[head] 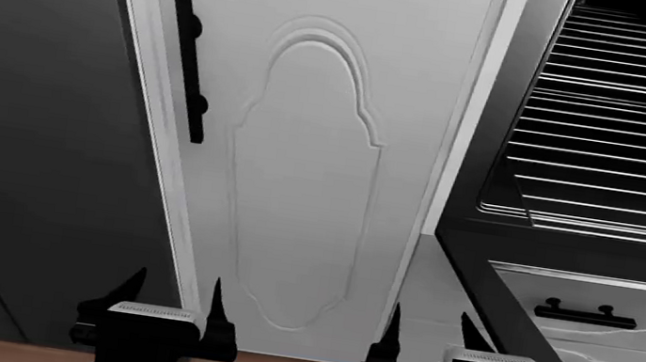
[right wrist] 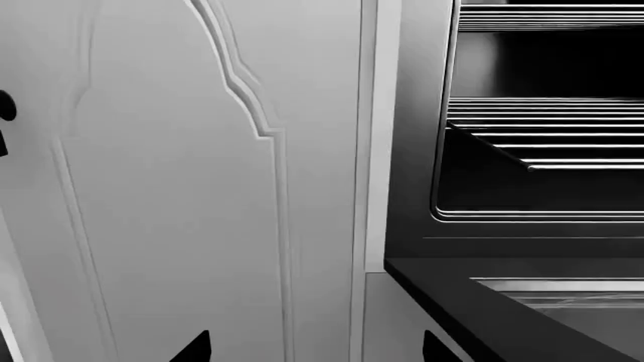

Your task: Fully slide the bottom oven rack out.

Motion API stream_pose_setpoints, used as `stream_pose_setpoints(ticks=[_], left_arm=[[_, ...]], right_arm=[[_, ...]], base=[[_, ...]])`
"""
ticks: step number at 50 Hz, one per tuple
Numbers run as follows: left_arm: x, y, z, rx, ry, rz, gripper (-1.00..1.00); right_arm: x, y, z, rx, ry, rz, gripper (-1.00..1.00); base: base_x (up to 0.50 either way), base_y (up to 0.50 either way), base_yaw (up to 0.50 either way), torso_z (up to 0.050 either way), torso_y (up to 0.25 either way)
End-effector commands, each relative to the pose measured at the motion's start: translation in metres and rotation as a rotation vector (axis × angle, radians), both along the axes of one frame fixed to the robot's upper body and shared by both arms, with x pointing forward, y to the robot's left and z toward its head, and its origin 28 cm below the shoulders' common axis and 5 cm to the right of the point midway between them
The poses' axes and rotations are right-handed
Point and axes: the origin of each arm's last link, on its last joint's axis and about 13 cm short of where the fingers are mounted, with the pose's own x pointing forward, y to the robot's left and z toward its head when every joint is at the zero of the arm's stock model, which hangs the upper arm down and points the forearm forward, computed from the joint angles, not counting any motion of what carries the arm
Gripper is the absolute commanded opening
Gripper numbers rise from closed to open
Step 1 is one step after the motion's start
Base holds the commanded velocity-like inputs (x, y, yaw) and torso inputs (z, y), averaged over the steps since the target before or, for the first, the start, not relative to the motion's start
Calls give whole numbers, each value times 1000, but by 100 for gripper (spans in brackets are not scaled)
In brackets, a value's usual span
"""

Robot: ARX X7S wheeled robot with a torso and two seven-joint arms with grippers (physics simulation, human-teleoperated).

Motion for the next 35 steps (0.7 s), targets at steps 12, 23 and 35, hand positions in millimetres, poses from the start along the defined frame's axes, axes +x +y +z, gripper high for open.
stream_pose_setpoints(ticks=[12,23,35], left_arm=[[-2,1,1,-3,-9,14,100],[-2,3,37,-40,79,56,100],[-12,13,159,-86,69,-22,100]], right_arm=[[-1,1,1,-27,-7,1,100],[-1,1,45,-5,-40,19,100],[-10,-4,127,6,-50,38,100]], base=[[0,0,0,4,0],[0,0,0,50,0],[0,0,0,50,0]])
